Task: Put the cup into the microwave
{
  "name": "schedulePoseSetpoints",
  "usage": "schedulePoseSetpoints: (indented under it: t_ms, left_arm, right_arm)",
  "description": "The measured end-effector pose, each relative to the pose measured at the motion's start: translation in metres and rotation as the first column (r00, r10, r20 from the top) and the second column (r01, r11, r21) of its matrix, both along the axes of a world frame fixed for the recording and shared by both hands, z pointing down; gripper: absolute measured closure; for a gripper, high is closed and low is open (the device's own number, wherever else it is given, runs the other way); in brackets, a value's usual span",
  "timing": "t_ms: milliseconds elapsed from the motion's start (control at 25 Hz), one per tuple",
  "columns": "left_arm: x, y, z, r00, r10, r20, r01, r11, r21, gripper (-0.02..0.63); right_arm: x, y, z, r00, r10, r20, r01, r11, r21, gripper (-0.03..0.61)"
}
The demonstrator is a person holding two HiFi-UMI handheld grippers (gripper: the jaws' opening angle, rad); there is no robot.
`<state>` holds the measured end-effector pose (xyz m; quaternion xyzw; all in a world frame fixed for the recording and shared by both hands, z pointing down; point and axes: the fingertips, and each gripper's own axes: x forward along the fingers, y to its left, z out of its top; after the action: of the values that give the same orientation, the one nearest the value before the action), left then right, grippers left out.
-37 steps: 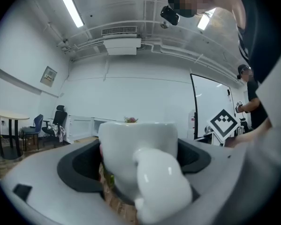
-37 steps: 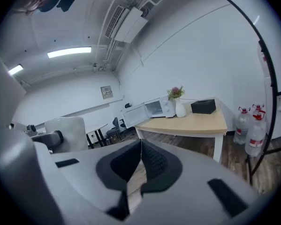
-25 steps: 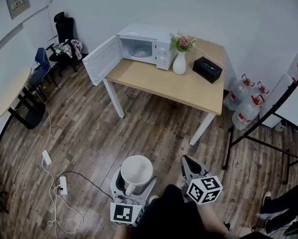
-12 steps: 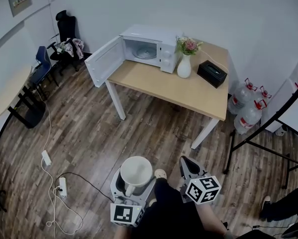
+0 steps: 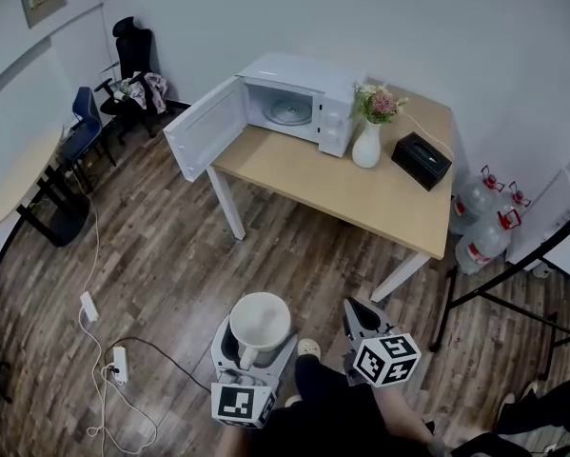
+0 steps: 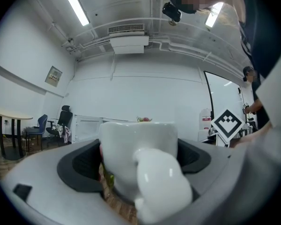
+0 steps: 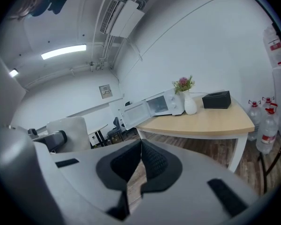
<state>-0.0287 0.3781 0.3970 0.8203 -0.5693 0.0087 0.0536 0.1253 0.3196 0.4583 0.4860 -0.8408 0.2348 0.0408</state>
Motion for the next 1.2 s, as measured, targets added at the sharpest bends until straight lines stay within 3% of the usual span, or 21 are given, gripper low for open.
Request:
schedulePoseSetpoints:
  t_ms: [800,1200]
  left_arm:
    - [0.009,-0.147,0.011,0.998,-0.059,-0.008,0.059,0.998,0.000,0.156]
    - [0.019,-0.180,0.016,0.997,-0.078,-0.005,0.078,0.997,0.005,0.155]
  right_arm:
    - [0.003,-0.153,0.011,0.999,-0.051,0.019,0.051,0.999,-0.012,0.584]
    - [0.008,-0.191,0.021,0.996,-0.079,0.047,0.081,0.996,-0.027,0.584]
